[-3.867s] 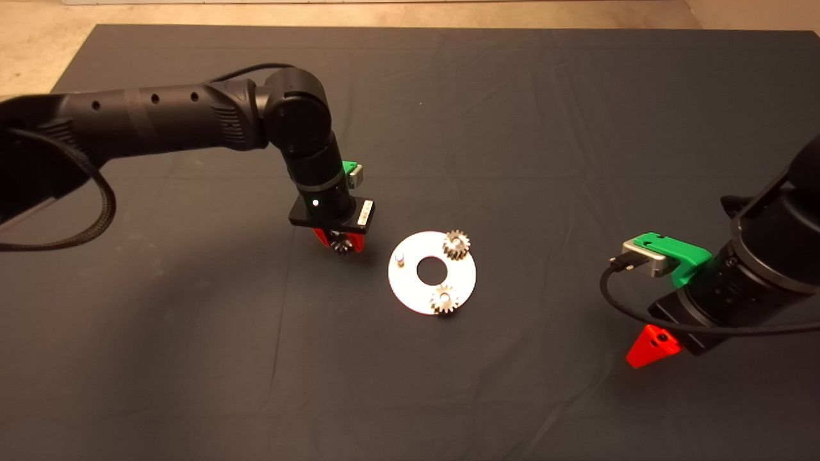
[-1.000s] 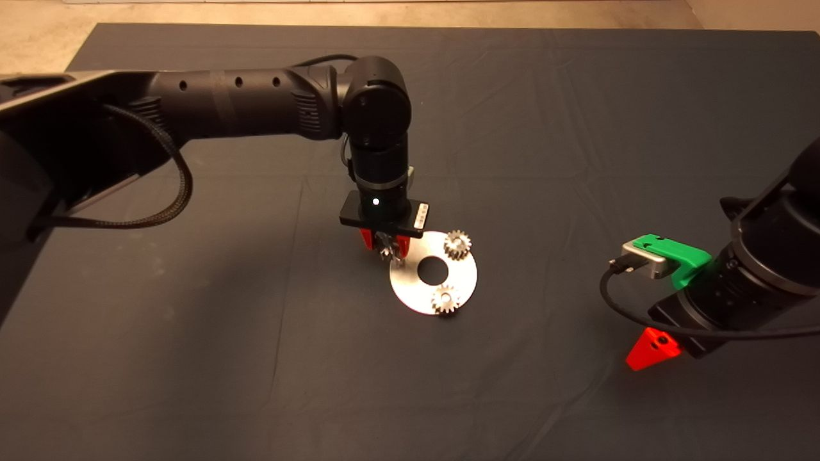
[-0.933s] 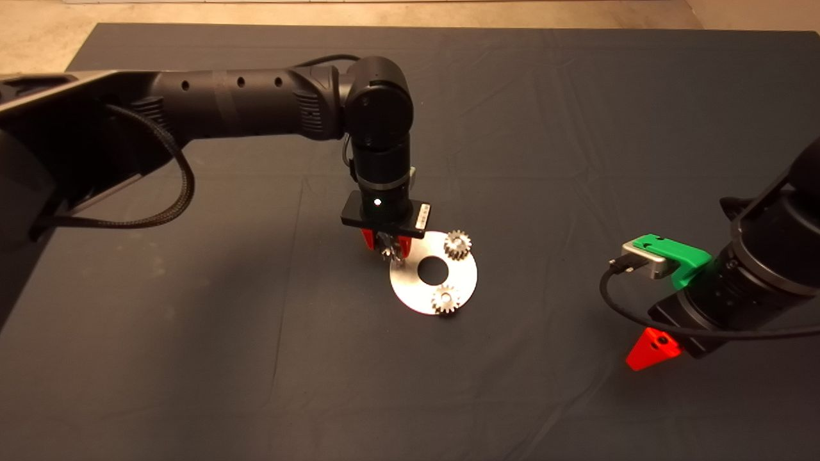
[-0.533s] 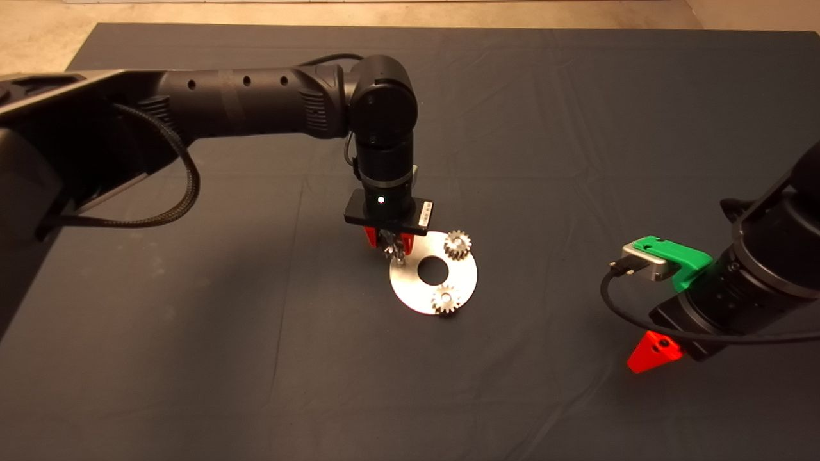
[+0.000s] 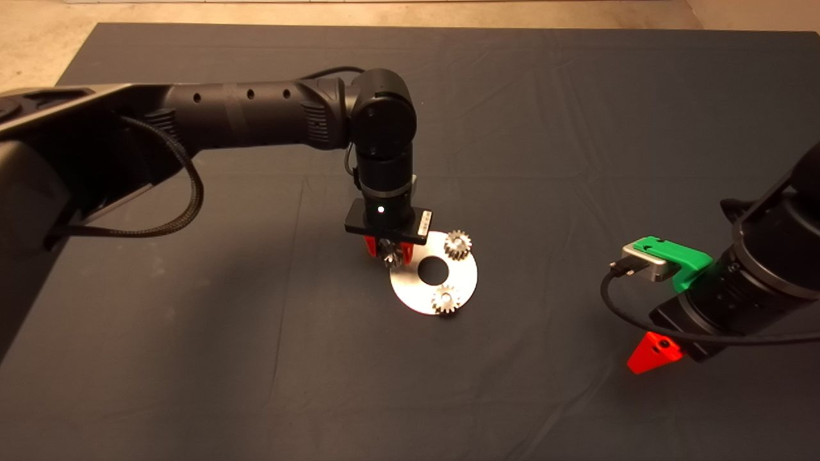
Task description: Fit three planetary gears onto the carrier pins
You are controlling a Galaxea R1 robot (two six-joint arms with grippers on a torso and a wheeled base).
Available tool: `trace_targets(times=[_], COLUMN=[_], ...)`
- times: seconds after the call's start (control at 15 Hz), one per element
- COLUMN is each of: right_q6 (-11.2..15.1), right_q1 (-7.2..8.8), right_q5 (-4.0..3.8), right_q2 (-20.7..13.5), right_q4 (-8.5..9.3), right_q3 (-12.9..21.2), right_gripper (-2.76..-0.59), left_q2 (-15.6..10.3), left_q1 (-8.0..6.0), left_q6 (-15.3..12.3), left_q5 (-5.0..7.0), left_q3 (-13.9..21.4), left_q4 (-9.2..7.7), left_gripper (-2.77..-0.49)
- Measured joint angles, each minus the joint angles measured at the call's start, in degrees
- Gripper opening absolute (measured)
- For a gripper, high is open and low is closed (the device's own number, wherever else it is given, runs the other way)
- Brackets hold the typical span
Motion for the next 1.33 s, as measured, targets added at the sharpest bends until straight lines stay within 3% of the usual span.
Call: trace_targets(times=[1.13, 1.33], right_q6=[0.00, 0.00], right_q1=[0.00, 0.00], right_q5=[0.00, 0.02], right_q2=[-0.01, -0.01], right_q4=[0.00, 0.00], right_q3=[0.07, 0.07], right_gripper=[-0.89, -0.89], left_q2=[1.27, 2.15], left_q1=[-0.02, -0.13], left_q6=[0.06, 0.56], left_q5=[0.05, -0.09], left_q3=[-0.83, -2.62], left_q4=[0.00, -0.03], left_gripper=[-2.25, -2.25])
